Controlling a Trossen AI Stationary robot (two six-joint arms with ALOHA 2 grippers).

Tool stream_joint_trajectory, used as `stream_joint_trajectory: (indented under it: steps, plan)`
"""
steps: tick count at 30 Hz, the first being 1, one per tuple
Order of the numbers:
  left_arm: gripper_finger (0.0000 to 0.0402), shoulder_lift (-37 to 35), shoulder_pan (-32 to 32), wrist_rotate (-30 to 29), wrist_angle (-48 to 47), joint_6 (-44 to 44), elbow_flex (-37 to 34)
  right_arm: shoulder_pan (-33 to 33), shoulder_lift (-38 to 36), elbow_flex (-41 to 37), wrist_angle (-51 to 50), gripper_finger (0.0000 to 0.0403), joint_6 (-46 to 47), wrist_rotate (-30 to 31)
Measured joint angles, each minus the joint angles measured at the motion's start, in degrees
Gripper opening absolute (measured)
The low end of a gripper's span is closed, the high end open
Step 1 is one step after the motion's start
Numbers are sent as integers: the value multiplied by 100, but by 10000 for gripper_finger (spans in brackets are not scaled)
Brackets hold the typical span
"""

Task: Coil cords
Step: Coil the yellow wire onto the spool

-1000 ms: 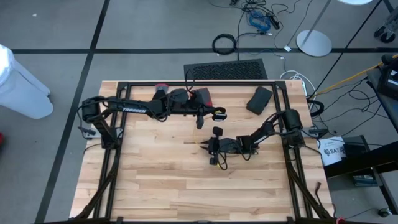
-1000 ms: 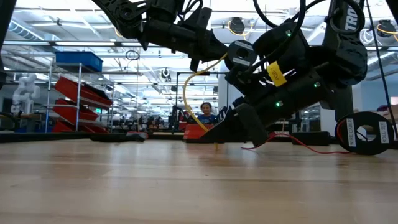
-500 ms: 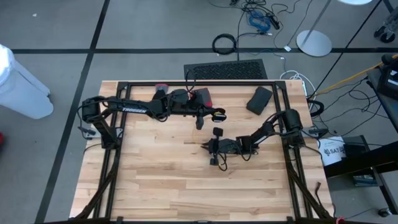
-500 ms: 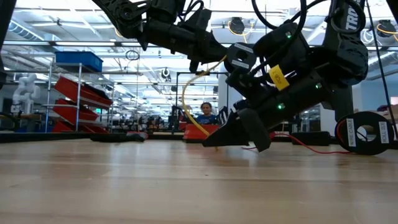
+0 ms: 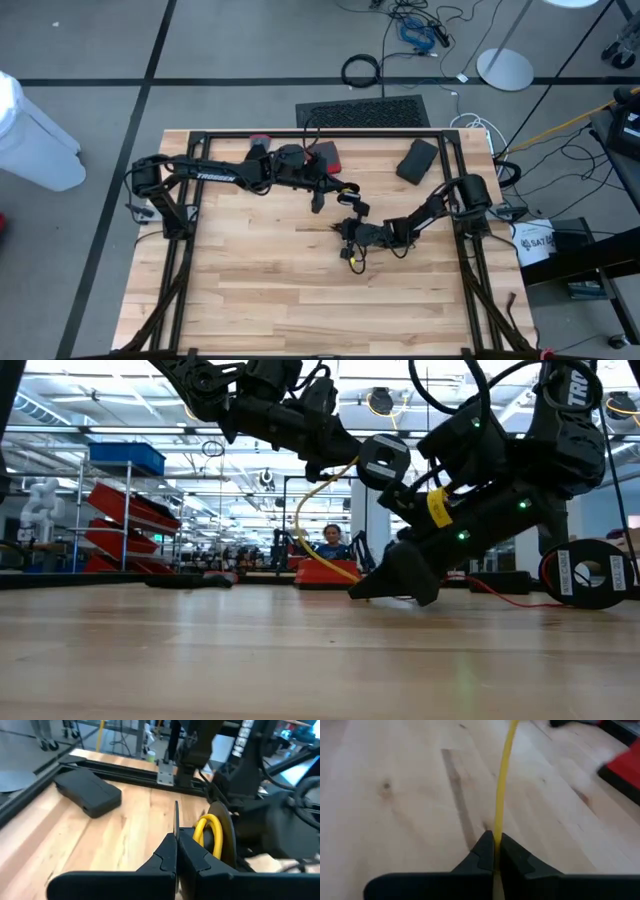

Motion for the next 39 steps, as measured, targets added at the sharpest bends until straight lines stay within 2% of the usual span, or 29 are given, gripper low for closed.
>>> stream_joint_trajectory:
  steps: [13, 20, 28, 34, 39]
  plan:
    - [0, -478, 4, 131, -624, 410, 2, -10, -1346, -1263, -1038, 0, 1305, 1052]
    - [0, -612, 4, 132, -1276, 651, 2, 105, -2394, -2002, -1076, 0, 1697, 1452]
    - [0, -616, 7, -40, -2147, 1122, 2, 249, -3386, -2202, -1078, 0, 1456, 1576]
    - [0, -616, 4, -200, -2507, 1337, 2, 260, -3843, -2200, -1074, 0, 1253, 1590]
    - [0, -614, 0, -603, -2830, 1575, 2, 295, -4121, -2200, -1055, 0, 1118, 1591]
